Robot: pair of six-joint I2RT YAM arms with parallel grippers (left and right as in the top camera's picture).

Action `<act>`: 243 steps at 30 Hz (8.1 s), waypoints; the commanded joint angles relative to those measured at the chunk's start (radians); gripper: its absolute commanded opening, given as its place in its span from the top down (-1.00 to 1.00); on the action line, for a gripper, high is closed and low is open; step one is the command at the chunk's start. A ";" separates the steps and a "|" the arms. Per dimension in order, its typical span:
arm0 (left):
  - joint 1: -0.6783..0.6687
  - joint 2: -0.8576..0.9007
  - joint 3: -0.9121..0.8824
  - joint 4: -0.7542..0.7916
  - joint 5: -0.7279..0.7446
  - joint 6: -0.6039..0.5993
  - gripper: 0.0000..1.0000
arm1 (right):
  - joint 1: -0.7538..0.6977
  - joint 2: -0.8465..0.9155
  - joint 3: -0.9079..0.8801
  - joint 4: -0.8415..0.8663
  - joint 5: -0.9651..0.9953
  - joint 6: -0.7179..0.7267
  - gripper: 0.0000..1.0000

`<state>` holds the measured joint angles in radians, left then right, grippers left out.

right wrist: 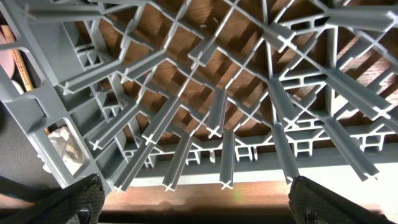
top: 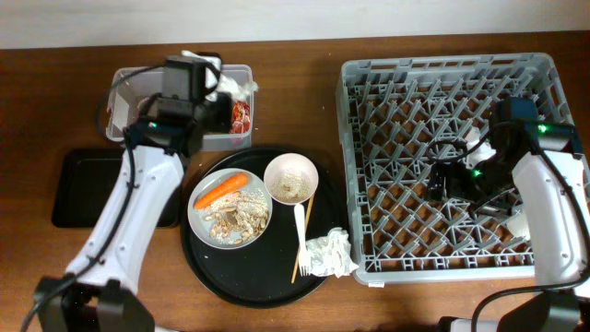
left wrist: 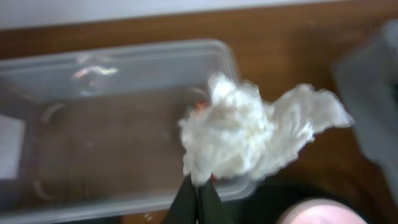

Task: Sort waste into correct bins and load items into the dishwasher rack

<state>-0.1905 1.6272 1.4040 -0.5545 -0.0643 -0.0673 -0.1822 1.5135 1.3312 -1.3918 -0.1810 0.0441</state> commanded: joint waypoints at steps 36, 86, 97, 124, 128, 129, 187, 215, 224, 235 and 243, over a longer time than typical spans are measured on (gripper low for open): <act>-0.621 0.055 -0.317 -0.139 0.293 -0.045 0.99 | 0.006 -0.003 0.002 -0.006 0.009 -0.011 -0.97; 0.014 0.147 -0.407 -0.015 0.097 0.298 0.26 | 0.006 -0.002 0.002 0.000 0.009 -0.011 -0.97; 0.014 0.147 -0.386 0.061 0.105 0.297 -0.11 | 0.006 -0.002 0.002 0.000 0.009 -0.011 -0.97; 0.423 -0.201 -0.387 -0.133 -0.031 -0.142 0.70 | 0.006 -0.002 0.002 -0.007 0.009 -0.011 -0.97; 0.562 -0.141 -0.387 -0.037 -0.031 -0.217 0.70 | 0.006 -0.002 0.002 -0.007 0.009 -0.011 -0.97; 0.618 -0.092 -0.387 -0.005 -0.031 -0.217 0.70 | 0.006 -0.002 0.002 -0.007 0.009 -0.011 -0.97; -0.082 0.039 -0.498 -0.082 -0.011 -0.179 -0.09 | 0.006 -0.002 0.002 -0.023 0.009 -0.011 -0.97; -0.082 0.006 -0.340 -0.264 -0.047 -0.177 0.88 | 0.006 -0.002 0.002 -0.029 0.009 -0.014 -0.97; 0.330 -0.094 -0.246 -0.258 -0.098 -0.163 0.99 | 0.006 -0.002 0.002 -0.029 0.009 -0.014 -0.97; 0.594 0.066 -0.245 -0.005 -0.095 -0.163 -0.74 | 0.006 -0.002 0.002 -0.030 0.009 -0.014 -0.97; 0.427 -0.079 -0.208 -0.282 0.192 -0.140 -0.99 | 0.006 -0.002 0.002 -0.031 0.009 -0.014 -0.97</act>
<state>0.3180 1.5848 1.1755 -0.7849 0.0578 -0.2352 -0.1822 1.5139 1.3312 -1.4208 -0.1814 0.0410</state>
